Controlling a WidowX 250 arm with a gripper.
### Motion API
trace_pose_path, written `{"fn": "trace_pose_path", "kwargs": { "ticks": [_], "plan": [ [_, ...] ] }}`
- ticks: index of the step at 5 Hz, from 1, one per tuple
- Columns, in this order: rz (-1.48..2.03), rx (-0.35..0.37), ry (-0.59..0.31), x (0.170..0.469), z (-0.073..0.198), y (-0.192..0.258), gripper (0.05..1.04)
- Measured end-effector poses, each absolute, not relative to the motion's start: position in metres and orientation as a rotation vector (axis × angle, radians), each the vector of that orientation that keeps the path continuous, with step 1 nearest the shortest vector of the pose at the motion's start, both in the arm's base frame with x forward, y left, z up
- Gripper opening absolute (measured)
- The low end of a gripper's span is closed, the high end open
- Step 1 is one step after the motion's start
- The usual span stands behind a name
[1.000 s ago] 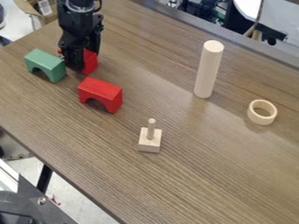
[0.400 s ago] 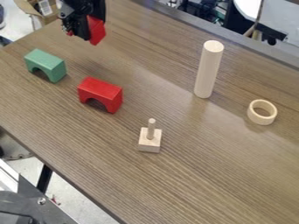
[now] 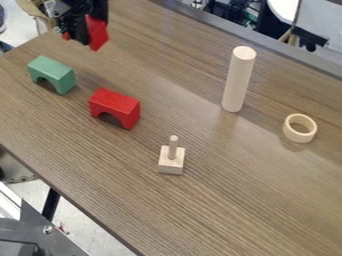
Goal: Put the red arch on top of the green arch
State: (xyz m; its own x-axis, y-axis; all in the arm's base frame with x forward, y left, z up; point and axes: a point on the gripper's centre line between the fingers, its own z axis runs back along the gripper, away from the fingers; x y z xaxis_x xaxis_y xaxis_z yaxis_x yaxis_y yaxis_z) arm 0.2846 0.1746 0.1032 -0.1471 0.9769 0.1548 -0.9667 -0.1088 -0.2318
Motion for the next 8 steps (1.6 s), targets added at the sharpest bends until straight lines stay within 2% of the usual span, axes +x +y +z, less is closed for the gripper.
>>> {"fn": "trace_pose_path", "kwargs": {
  "ticks": [2, 4, 6, 8],
  "plan": [
    [1.731, -0.018, -0.290, 0.262, 0.111, 0.188, 0.583],
    [1.720, 0.003, -0.274, 0.251, 0.105, 0.187, 0.583],
    [1.707, 0.024, -0.309, 0.252, 0.104, 0.192, 0.583],
    [1.708, 0.055, -0.287, 0.252, 0.092, 0.196, 0.583]
  ]
}}
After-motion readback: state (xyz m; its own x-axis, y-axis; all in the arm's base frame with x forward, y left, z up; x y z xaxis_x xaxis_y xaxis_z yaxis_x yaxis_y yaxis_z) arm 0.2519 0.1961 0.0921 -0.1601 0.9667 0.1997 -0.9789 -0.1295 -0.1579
